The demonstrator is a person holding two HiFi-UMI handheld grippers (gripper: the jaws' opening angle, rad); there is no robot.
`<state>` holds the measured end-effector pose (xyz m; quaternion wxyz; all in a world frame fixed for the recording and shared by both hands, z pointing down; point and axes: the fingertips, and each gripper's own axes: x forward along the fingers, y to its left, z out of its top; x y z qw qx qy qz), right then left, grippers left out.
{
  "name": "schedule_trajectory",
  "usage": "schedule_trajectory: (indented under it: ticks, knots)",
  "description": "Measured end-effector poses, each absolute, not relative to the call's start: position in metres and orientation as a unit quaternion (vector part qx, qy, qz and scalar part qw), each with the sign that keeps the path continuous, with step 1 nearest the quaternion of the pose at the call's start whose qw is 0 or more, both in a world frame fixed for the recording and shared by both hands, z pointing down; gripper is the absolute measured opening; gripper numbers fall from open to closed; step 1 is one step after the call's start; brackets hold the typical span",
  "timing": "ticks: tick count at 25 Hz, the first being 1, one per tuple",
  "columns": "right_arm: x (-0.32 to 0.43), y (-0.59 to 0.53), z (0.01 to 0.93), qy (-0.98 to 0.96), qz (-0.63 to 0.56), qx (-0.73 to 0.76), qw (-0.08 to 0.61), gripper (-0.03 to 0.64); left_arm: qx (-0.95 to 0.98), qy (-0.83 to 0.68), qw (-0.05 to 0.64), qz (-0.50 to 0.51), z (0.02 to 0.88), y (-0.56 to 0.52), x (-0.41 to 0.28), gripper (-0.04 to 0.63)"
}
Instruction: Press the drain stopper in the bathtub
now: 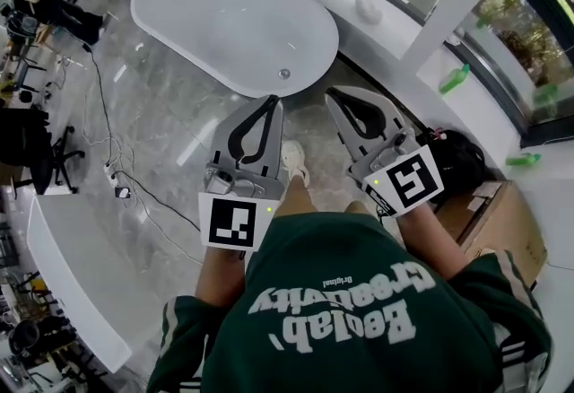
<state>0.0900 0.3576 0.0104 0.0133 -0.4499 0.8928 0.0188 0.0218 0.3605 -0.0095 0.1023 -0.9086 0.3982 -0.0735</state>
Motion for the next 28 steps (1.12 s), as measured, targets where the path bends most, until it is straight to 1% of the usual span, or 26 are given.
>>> schedule_trajectory:
  ticks: [8, 14, 28]
  knots:
    - [0.078, 0.279, 0.016, 0.895, 0.003, -0.447, -0.012, 0.011, -0.907, 0.407, 0.080, -0.068, -0.009, 0.277, 0.006, 0.009]
    - [0.063, 0.220, 0.020, 0.893, -0.007, -0.450, -0.017, 0.011, -0.906, 0.411, 0.069, -0.073, -0.005, 0.219, -0.014, 0.009]
    - [0.052, 0.107, 0.026, 0.872, -0.018, -0.487, -0.041, 0.011, -0.922, 0.377, 0.040, -0.079, 0.007, 0.102, -0.036, 0.009]
